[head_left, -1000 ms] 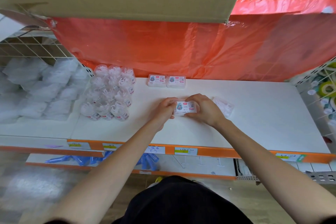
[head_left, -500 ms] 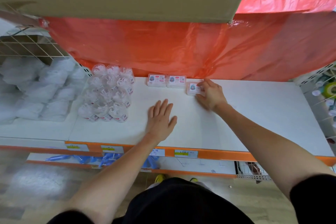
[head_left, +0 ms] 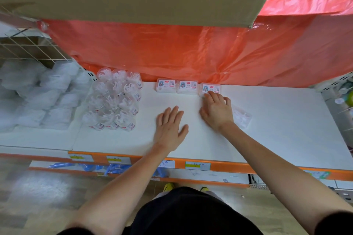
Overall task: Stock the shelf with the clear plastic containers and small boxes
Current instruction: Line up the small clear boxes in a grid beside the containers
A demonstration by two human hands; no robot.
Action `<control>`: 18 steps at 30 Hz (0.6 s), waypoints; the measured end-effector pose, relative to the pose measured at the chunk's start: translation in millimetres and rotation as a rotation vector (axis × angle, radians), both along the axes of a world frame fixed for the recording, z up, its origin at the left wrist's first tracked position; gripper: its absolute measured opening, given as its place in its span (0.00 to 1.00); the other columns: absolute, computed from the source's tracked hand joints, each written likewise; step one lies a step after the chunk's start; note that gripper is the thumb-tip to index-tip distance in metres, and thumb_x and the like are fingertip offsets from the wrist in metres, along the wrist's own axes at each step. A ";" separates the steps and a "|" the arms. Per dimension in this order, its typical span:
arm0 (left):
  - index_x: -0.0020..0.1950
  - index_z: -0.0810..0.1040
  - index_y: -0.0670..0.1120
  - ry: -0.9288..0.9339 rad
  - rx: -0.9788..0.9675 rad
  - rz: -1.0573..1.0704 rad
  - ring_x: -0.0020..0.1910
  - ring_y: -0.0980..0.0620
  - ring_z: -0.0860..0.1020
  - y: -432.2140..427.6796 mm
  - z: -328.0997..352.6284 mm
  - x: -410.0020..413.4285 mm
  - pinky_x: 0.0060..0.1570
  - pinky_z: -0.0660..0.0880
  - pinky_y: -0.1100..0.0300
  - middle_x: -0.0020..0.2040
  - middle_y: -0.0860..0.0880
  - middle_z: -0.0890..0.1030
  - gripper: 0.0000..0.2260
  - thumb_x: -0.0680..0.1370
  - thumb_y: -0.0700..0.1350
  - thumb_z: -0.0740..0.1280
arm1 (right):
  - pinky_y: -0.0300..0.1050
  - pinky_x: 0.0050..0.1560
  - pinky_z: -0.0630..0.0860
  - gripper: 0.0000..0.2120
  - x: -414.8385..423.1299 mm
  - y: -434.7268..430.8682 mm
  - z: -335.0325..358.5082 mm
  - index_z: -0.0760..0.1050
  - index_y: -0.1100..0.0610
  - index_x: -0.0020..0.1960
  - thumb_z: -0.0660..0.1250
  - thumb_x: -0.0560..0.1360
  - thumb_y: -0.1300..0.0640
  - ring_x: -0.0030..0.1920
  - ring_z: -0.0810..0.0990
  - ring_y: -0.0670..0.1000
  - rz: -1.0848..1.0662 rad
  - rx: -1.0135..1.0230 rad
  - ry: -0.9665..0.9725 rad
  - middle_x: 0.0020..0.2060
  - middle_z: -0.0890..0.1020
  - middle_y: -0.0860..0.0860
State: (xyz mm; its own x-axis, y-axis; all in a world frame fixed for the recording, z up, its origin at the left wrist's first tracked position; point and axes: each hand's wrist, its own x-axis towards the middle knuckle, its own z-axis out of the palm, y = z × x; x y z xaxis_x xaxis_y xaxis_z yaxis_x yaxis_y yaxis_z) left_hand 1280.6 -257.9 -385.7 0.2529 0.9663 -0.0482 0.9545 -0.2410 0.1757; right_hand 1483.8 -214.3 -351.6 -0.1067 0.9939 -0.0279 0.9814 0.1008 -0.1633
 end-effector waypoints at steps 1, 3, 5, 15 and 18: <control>0.77 0.63 0.50 0.001 0.000 0.000 0.78 0.47 0.54 0.1 -0.1 -0.2 0.73 0.46 0.50 0.79 0.51 0.57 0.30 0.78 0.61 0.46 | 0.54 0.69 0.55 0.27 0.2 1.9 1.4 0.63 0.57 0.74 0.60 0.79 0.49 0.72 0.65 0.55 0.003 -0.002 0.000 0.74 0.66 0.54; 0.77 0.62 0.51 -0.003 0.001 0.000 0.78 0.47 0.53 0.4 -0.6 -0.6 0.73 0.46 0.51 0.79 0.51 0.57 0.30 0.78 0.62 0.46 | 0.53 0.69 0.55 0.27 1.2 3.9 2.2 0.63 0.57 0.75 0.60 0.79 0.50 0.73 0.64 0.55 0.010 -0.007 0.009 0.75 0.65 0.54; 0.77 0.62 0.51 -0.002 0.002 -0.001 0.78 0.48 0.53 0.2 -1.2 -0.8 0.73 0.46 0.50 0.79 0.51 0.57 0.30 0.78 0.62 0.45 | 0.53 0.70 0.56 0.27 2.2 5.0 2.1 0.62 0.57 0.75 0.60 0.79 0.50 0.74 0.63 0.55 0.012 -0.015 0.012 0.75 0.64 0.54; 0.75 0.65 0.50 -0.005 0.024 0.001 0.77 0.47 0.56 0.6 -2.3 -1.4 0.73 0.52 0.49 0.78 0.51 0.60 0.28 0.78 0.61 0.48 | 0.51 0.70 0.57 0.27 5.4 6.6 4.2 0.63 0.56 0.76 0.61 0.80 0.49 0.75 0.61 0.54 0.021 -0.016 0.086 0.76 0.64 0.53; 0.76 0.63 0.51 0.002 0.009 -0.003 0.78 0.48 0.54 0.5 -1.6 -1.5 0.73 0.51 0.49 0.79 0.51 0.58 0.29 0.78 0.61 0.47 | 0.51 0.70 0.57 0.26 6.7 6.1 4.5 0.64 0.55 0.75 0.62 0.80 0.49 0.75 0.61 0.54 0.025 -0.018 0.103 0.76 0.64 0.53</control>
State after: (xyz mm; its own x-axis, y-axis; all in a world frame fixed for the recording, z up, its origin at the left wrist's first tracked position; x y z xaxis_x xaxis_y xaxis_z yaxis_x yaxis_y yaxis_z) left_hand 1279.1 -257.5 -387.4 0.2554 0.9660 -0.0400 0.9541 -0.2452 0.1718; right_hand 1490.5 -208.2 -347.2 -0.1346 0.9903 -0.0331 0.9567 0.1212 -0.2647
